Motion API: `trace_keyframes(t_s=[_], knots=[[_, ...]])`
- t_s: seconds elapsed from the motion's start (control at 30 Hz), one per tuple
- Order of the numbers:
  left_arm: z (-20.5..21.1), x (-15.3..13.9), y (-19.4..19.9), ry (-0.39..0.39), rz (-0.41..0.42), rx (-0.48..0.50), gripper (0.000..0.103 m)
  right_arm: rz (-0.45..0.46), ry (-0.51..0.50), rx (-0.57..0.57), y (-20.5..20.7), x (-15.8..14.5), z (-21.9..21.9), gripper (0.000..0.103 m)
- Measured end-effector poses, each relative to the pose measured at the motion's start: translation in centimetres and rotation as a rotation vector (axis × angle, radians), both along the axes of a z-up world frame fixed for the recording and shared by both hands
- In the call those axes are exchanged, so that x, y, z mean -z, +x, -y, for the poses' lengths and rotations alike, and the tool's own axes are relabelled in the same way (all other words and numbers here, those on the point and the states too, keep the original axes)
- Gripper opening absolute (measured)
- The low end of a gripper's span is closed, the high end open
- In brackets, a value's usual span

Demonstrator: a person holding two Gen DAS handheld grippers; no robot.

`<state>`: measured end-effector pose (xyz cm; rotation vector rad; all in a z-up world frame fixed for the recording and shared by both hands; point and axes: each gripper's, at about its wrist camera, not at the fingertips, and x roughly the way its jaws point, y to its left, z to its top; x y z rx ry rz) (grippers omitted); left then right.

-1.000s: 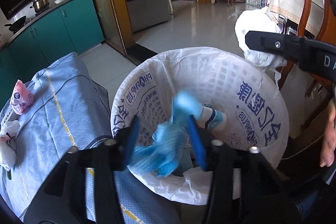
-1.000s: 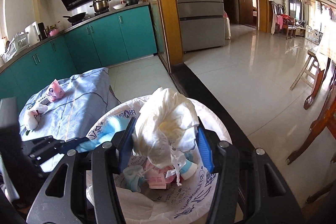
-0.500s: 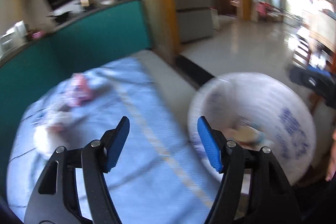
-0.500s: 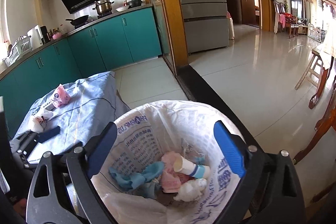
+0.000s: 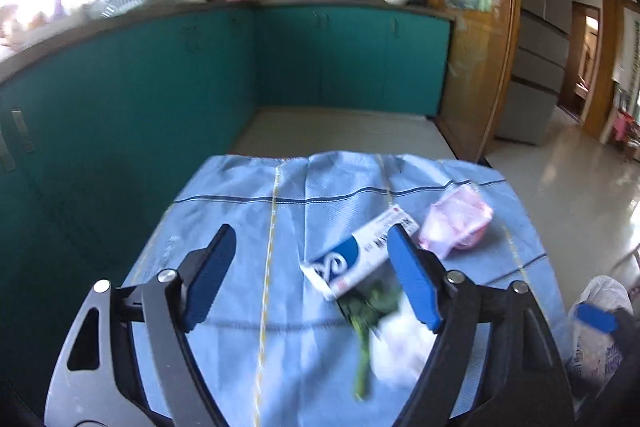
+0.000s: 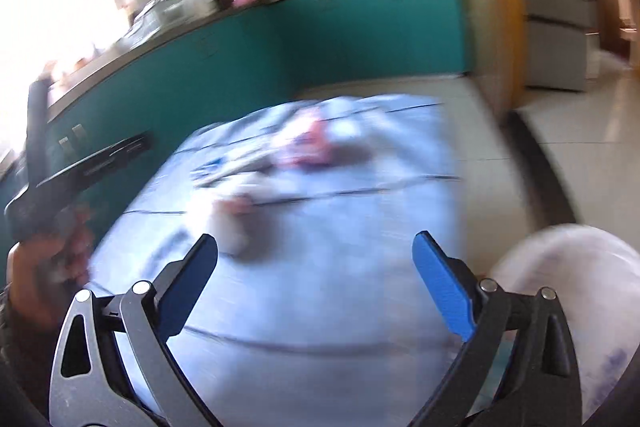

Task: Collect trash
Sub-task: 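Grasp the white medicine box with the left tool while the right tool grasps the white plastic bag, then lift the medicine box with the left tool while the right tool carries the plastic bag to the bin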

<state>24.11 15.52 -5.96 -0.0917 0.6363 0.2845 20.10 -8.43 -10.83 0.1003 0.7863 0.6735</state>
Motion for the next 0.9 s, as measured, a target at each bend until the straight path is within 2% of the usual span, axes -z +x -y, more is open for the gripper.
trace_keyframes(t_s=[0.1, 0.17, 0.27, 0.3, 0.37, 0.43, 0.47, 0.5, 0.57, 0.63, 0.67, 0.7, 0.73, 0.77, 0.83, 0.87, 0.9], knots=[[-2.2, 2.1, 2.5, -0.032, -0.047, 0.048, 0.079, -0.027, -0.068, -0.079, 1.6, 1.6, -6.2, 0.096], [-3.2, 3.6, 3.7, -0.069, -0.094, 0.079, 0.079, -0.035, -0.103, -0.103, 2.3, 2.6, -8.7, 0.096], [-3.7, 5.0, 5.0, -0.092, -0.112, 0.119, 0.080, -0.075, -0.109, -0.114, 3.9, 4.5, -11.0, 0.094], [-3.9, 5.3, 5.5, -0.102, -0.107, 0.140, 0.082, -0.075, -0.112, -0.105, 4.0, 4.7, -11.2, 0.089], [-3.9, 5.4, 6.0, -0.136, -0.084, 0.197, 0.088, -0.132, -0.067, -0.126, 4.6, 5.3, -10.6, 0.048], [-3.1, 5.6, 6.9, -0.173, -0.078, 0.279, 0.095, -0.173, -0.014, -0.138, 4.7, 5.0, -9.0, 0.043], [-2.5, 5.8, 7.4, -0.172, -0.090, 0.307, 0.096, -0.168, -0.013, -0.133, 4.4, 5.0, -8.2, 0.042], [-1.5, 6.2, 8.2, -0.139, -0.113, 0.339, 0.096, -0.157, -0.015, -0.120, 4.2, 4.6, -7.3, 0.042], [0.5, 7.2, 9.4, -0.031, -0.172, 0.368, 0.096, -0.143, -0.017, -0.090, 3.5, 3.8, -4.6, 0.042], [1.8, 8.3, 10.1, 0.027, -0.224, 0.398, 0.096, -0.152, -0.020, -0.102, 2.6, 3.3, -2.0, 0.042], [2.2, 8.7, 10.3, 0.042, -0.242, 0.399, 0.092, -0.151, -0.031, -0.102, 2.3, 3.3, -1.3, 0.043], [2.6, 9.2, 10.5, 0.048, -0.262, 0.403, 0.079, -0.143, -0.051, -0.093, 1.9, 3.2, -0.5, 0.044], [2.9, 9.4, 10.5, 0.042, -0.282, 0.405, 0.072, -0.135, -0.071, -0.082, 1.6, 3.2, 0.1, 0.048], [3.1, 9.6, 10.6, 0.043, -0.306, 0.397, 0.057, -0.130, -0.084, -0.077, 1.3, 3.1, 0.4, 0.052], [3.3, 9.5, 10.3, 0.062, -0.305, 0.384, 0.053, -0.119, -0.111, -0.066, 0.9, 3.5, 0.7, 0.058], [3.4, 9.4, 10.0, 0.062, -0.300, 0.384, 0.051, -0.115, -0.121, -0.060, 0.9, 3.7, 0.7, 0.067], [3.4, 9.1, 9.5, 0.053, -0.298, 0.383, 0.050, -0.109, -0.130, -0.050, 0.7, 3.8, 0.8, 0.072]])
